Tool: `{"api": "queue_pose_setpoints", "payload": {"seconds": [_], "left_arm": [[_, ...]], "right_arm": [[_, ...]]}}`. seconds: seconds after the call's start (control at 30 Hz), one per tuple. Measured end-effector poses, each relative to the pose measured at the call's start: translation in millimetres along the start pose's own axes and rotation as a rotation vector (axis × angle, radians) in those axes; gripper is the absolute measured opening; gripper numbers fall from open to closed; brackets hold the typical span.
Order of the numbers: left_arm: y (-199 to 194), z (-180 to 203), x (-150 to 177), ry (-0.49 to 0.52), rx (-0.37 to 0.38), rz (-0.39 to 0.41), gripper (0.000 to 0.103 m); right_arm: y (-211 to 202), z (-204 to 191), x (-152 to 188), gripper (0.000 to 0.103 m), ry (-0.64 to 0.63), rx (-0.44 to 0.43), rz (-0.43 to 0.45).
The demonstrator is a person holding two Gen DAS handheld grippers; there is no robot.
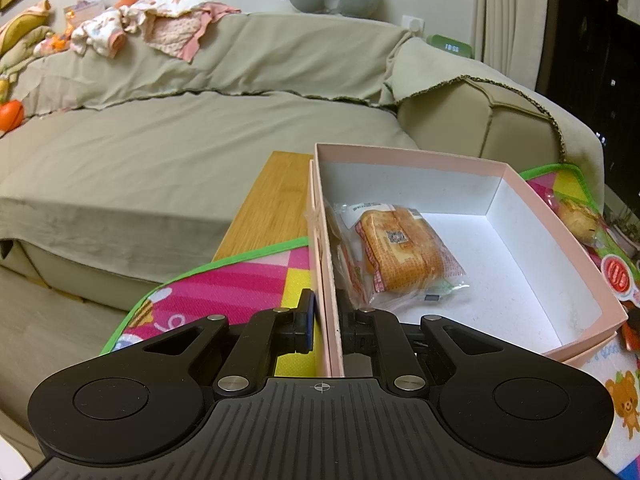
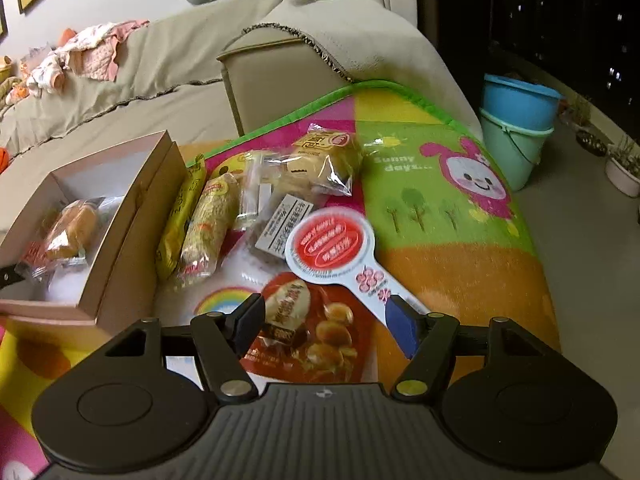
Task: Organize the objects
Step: 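Move the right tool to the red quail egg pouch and grasp it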
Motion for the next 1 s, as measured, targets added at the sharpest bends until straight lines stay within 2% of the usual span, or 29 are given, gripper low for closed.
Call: {"api": "queue_pose_setpoints", "payload": {"seconds": [0.17,0.4,0.5,0.57,0.6,0.83,0.9,0.93,1.0], "left_arm": [[0,0,0,0.001,-0.001,-0.001,0.012],[0,0,1,0.0,0.0,-0.001,0.012],[-1,0,1,0.001,0.001,-0.001,0.012],[-1,0,1,0.0,0.001,-0.001,0.012],[-1,0,2,0.0,0.001,0.0,0.012],[-1,0,3,0.003,0.0,0.001,0.012],[-2,0,3,0.008,0.0,0.005,0.012],[-2,0,4,0.01,0.001,0.007,0.012],[-2,0,3,0.014,0.004,0.008,0.012]], "right_arm": [[0,-7,17,0.068,-0.009,-0.047,-0.039],[-5,-28,28,0.068,-0.1,-0.023,-0.024],[-4,-30,22,0.076,-0.088,-0.02,-0.021],[-3,-30,19,0.085,-0.068,-0.024,-0.017],[-2,-31,17,0.086,-0.062,-0.027,-0.013],[6,-40,8,0.086,-0.053,-0.012,-0.006],[8,-42,8,0.082,-0.057,-0.008,-0.005],[9,-43,9,0.074,-0.063,-0.001,-0.004],[8,-44,11,0.073,-0.088,-0.002,-0.008]]}}
Point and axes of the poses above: each gripper's, at about its wrist camera, not at the fingertips, and y roughly the way its jaws point, z to its right, x to its underside, the point moved 3 cm from there along y, roughly the way its jaws point, and after that the axes turned 9 degrees about -z, right-handed, at the moved point
